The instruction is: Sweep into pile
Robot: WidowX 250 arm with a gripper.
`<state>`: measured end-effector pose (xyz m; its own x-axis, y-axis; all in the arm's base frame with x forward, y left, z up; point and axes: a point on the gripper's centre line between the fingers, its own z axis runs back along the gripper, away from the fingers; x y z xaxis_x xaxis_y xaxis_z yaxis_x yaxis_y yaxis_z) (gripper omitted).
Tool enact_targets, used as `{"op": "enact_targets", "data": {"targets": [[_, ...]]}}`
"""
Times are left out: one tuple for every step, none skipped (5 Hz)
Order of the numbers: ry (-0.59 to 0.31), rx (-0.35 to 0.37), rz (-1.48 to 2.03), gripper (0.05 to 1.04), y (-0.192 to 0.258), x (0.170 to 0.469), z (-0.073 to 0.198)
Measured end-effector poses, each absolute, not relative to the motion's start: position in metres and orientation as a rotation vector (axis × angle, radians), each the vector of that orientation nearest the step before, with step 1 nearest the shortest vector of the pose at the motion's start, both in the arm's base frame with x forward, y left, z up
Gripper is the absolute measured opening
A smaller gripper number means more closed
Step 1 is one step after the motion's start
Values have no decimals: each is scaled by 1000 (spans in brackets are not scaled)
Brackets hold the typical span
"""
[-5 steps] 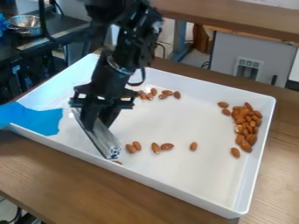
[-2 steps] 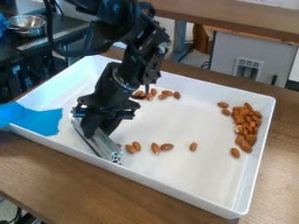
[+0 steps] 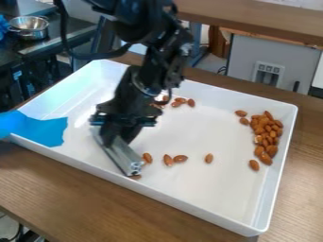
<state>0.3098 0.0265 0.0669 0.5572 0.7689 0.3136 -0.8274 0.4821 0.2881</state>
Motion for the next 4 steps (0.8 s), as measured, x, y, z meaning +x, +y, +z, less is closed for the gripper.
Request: {"op": "enact_targets", "data": {"targets": [[-221,399,910,352,3,327,67],[-255,385,885,352,-15,344,65],[-281,380,882,352,-38,366,64],[-290,380,889,352,-67,389,65]]}}
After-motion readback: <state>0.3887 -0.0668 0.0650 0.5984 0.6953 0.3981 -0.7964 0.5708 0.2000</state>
